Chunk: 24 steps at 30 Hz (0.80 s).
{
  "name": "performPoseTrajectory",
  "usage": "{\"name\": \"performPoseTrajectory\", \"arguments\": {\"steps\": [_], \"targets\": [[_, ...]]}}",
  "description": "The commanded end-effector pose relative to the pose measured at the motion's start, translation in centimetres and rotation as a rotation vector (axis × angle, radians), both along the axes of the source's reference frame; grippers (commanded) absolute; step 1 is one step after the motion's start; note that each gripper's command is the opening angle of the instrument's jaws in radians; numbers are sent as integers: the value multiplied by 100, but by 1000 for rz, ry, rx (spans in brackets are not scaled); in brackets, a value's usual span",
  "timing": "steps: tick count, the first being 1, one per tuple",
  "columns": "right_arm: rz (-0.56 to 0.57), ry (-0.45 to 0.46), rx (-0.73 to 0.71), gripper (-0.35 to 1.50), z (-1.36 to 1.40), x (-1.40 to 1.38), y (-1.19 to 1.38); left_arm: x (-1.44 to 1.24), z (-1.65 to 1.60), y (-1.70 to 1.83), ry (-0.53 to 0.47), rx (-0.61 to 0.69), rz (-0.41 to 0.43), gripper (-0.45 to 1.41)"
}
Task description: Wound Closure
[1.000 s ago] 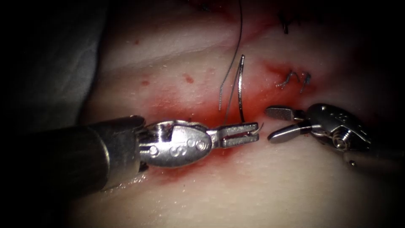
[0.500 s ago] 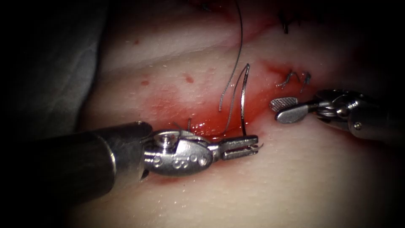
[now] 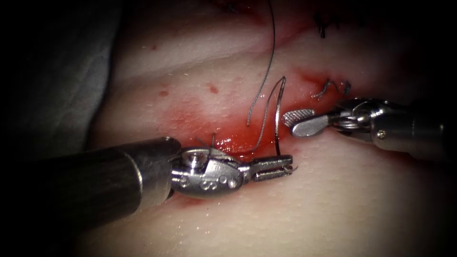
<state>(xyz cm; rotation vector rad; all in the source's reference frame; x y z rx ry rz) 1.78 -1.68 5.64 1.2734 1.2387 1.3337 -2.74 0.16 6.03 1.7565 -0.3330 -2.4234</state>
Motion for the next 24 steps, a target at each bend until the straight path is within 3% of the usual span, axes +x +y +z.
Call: {"name": "performPoseTrajectory", "arguments": {"steps": [1, 9, 10, 11, 12, 15, 21, 24], "targets": [[7, 1, 7, 128, 4, 15, 0, -5, 6, -2, 1, 1, 2, -45], [34, -15, 42, 125, 3, 23, 3, -8, 9, -4, 3, -3, 1, -45], [37, -13, 42, 118, 3, 24, 3, -8, 10, -5, 4, -5, 1, -45], [39, -10, 47, 98, 3, 25, 3, -8, 10, -6, 4, -6, 1, -45], [39, -10, 47, 98, 3, 25, 3, -8, 10, -6, 4, -6, 1, -45], [58, -9, 48, 74, 3, 25, 4, -9, 10, -6, 4, -6, 0, -45], [82, -22, 50, 53, 4, 29, 5, -10, 10, -6, 5, -6, -1, -45], [97, -33, 52, 54, 4, 30, 6, -10, 10, -7, 5, -6, -1, -45]]}}
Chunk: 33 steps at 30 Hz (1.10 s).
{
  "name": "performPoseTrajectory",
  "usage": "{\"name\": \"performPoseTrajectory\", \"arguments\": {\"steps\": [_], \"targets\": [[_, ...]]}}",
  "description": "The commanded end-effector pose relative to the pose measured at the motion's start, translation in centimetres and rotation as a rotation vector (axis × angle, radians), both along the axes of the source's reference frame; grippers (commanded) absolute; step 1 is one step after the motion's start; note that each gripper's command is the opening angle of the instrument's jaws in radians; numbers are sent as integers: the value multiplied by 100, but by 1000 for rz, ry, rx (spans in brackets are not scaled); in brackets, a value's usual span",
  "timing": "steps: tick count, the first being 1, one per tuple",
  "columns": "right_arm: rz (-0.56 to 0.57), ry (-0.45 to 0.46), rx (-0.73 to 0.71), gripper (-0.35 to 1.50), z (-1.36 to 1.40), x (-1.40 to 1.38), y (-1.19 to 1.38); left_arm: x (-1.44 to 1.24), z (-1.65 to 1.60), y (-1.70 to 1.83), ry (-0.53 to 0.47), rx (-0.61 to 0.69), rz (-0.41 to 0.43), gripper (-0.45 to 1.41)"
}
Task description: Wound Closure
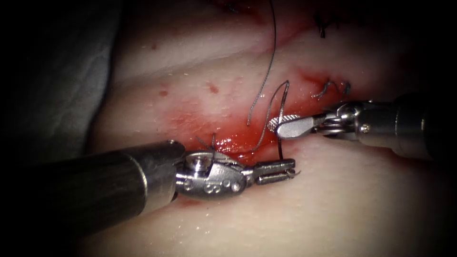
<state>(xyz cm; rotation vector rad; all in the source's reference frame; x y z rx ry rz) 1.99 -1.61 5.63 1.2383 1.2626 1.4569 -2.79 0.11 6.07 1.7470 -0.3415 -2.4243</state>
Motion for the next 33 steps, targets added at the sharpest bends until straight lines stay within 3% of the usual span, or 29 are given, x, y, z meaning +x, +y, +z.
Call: {"name": "performPoseTrajectory", "arguments": {"steps": [1, 4, 10, 11, 18, 20, 21, 22, 25, 29, 30, 31, 33], "targets": [[6, -4, 1, 58, 5, 9, 0, -5, 5, -2, 0, 1, 0, -45], [12, -8, 2, 58, 5, 10, 0, -6, 4, -3, 0, 1, 0, -45], [24, -17, 3, 32, 6, 12, 1, -8, 3, -4, 0, 1, -1, -45], [33, -30, 12, -35, 6, 12, 1, -8, 3, -4, 0, 1, -1, -45], [34, -152, 40, -35, 11, 12, -2, -8, 1, -3, 0, 3, -1, -45], [35, -154, 37, -35, 15, 11, -1, -7, 0, -1, -2, 5, -1, 24], [35, -154, 37, -35, 15, 11, -1, -7, 0, -1, -2, 5, -1, 24], [43, -156, 6, -35, 17, 10, 0, -7, -1, -1, -7, 33, -11, 101], [69, -146, -91, -35, 19, 9, 4, -7, -1, 0, 13, 106, -72, 128], [83, -148, -211, -35, 21, 8, 7, -1, 0, 2, 11, 130, -72, 108], [87, -145, -277, -35, 21, 7, 7, 7, 2, 3, 22, 164, -63, 83], [86, -146, -301, -35, 22, 6, 7, 11, 4, 3, 30, 174, -49, 69], [75, -151, -403, -35, 21, 7, 7, 30, 10, 3, 80, 309, 10, -45]]}}
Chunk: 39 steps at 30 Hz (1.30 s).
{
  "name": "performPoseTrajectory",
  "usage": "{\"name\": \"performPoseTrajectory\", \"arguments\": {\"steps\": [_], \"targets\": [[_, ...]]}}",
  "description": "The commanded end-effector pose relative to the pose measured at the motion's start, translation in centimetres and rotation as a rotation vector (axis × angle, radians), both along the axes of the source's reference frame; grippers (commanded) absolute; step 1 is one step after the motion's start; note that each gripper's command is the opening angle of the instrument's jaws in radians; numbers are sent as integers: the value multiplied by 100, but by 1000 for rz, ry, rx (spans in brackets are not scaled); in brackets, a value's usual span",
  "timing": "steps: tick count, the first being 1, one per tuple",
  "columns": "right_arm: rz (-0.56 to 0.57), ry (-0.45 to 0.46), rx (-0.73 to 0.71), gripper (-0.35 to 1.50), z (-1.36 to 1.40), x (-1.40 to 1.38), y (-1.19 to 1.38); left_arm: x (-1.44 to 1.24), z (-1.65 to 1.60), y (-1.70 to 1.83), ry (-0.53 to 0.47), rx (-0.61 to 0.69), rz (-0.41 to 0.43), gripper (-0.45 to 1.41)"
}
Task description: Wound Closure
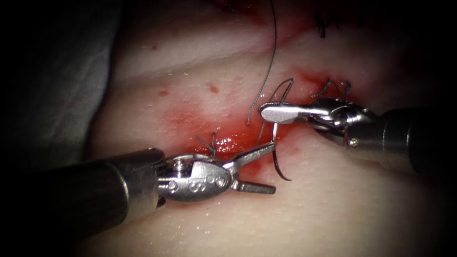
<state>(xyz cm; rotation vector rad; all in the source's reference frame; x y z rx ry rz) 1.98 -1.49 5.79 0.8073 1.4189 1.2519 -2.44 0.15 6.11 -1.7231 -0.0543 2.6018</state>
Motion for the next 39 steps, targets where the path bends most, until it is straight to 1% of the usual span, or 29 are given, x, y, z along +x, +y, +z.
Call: {"name": "performPoseTrajectory", "arguments": {"steps": [1, 2, 5, 6, 9, 12, 13, 16, 18, 19, 20, 23, 27, 31, 34, 35, 39], "targets": [[-7, -3, -37, -35, 6, 9, -5, 1, 9, -1, 19, 60, -5, -45], [-10, -8, -60, -35, 6, 9, -4, 6, 11, 0, 28, 91, -1, -45], [-14, -24, -123, -35, 6, 9, -4, 17, 23, 6, 99, 160, -57, -45], [-13, -27, -140, -35, 6, 9, -3, 19, 27, 8, 120, 175, -62, -45], [-10, -32, -175, -35, 6, 9, -3, 21, 45, 18, 207, 224, -39, -45], [-9, -39, -208, -35, 4, 8, -3, 20, 62, 23, 299, 225, -22, -45], [-9, -43, -230, -35, 3, 7, -3, 18, 76, 24, 380, 226, -6, -45], [-5, -44, -246, -35, 1, 7, -2, 15, 96, 19, 460, 237, 17, -45], [-3, -43, -252, -35, 1, 7, -2, 13, 105, 14, 482, 252, 45, -45], [-3, -43, -252, -35, 1, 7, -2, 13, 105, 14, 482, 252, 45, -45], [-3, -43, -252, -35, 1, 6, -1, 13, 114, 9, 488, 279, 77, -45], [-4, -46, -263, -35, 2, 5, -1, 13, 122, 4, 503, 286, 92, -45], [-4, -53, -286, -35, 2, 6, -1, 13, 128, 8, 507, 292, 85, -45], [-5, -73, -367, -35, 2, 7, -2, 11, 139, 24, 513, 290, 75, -45], [-2, -101, -446, -35, 2, 7, -2, 9, 148, 33, 516, 287, 70, -45], [-1, -117, -491, -35, 3, 7, -3, 9, 155, 36, 524, 287, 66, -45], [0, -126, -526, -35, 3, 7, -3, 9, 166, 36, 547, 296, 65, -45]]}}
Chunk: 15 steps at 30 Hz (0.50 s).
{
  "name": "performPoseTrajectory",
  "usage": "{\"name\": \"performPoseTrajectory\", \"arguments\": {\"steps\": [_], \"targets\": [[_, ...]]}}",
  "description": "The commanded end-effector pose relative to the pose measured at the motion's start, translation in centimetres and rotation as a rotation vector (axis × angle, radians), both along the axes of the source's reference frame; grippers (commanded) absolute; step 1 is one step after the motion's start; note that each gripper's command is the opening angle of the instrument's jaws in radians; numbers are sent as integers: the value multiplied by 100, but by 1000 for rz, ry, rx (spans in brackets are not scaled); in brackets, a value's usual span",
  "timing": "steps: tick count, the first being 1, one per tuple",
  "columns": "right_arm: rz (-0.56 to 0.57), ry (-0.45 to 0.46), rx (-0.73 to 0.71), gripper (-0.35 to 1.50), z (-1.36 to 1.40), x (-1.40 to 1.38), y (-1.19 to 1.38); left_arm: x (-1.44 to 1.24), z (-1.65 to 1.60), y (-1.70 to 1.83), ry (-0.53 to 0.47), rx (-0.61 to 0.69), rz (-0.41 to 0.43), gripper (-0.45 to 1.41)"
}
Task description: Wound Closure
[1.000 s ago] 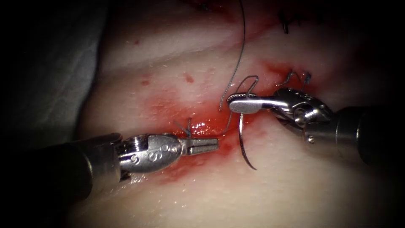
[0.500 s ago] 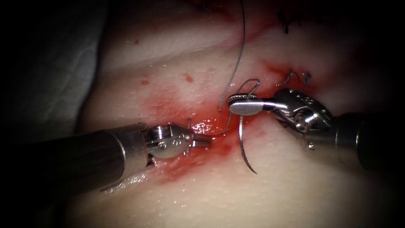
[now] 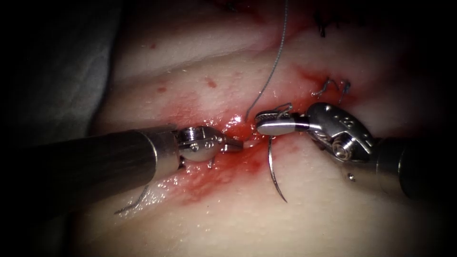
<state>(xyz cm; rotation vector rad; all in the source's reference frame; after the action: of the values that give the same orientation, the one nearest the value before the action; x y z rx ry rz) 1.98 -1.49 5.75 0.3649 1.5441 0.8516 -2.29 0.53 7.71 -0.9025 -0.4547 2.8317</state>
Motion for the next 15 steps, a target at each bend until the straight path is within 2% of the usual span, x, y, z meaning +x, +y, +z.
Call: {"name": "performPoseTrajectory", "arguments": {"steps": [1, 3, 5, 10, 11, 12, 13, 15], "targets": [[11, 5, -28, -35, 6, 7, -3, -5, 14, -6, 30, 10, 7, -45], [14, 6, -41, -35, 6, 7, -3, -5, 17, -9, 37, 18, 19, -45], [28, -2, -107, -35, 8, 7, -1, 0, 24, -19, 71, 64, 67, -45], [77, -47, -238, -35, 18, 11, 2, 8, 17, -27, 105, 123, 100, -45], [89, -58, -270, -35, 23, 13, 4, 8, 14, -28, 117, 132, 111, -35], [89, -58, -270, -35, 23, 13, 4, 8, 14, -28, 117, 132, 111, -35], [99, -53, -308, -35, 29, 16, 6, 7, 13, -30, 128, 142, 105, -3], [120, -39, -333, -35, 33, 18, 10, 5, 13, -31, 129, 141, 103, 22]]}}
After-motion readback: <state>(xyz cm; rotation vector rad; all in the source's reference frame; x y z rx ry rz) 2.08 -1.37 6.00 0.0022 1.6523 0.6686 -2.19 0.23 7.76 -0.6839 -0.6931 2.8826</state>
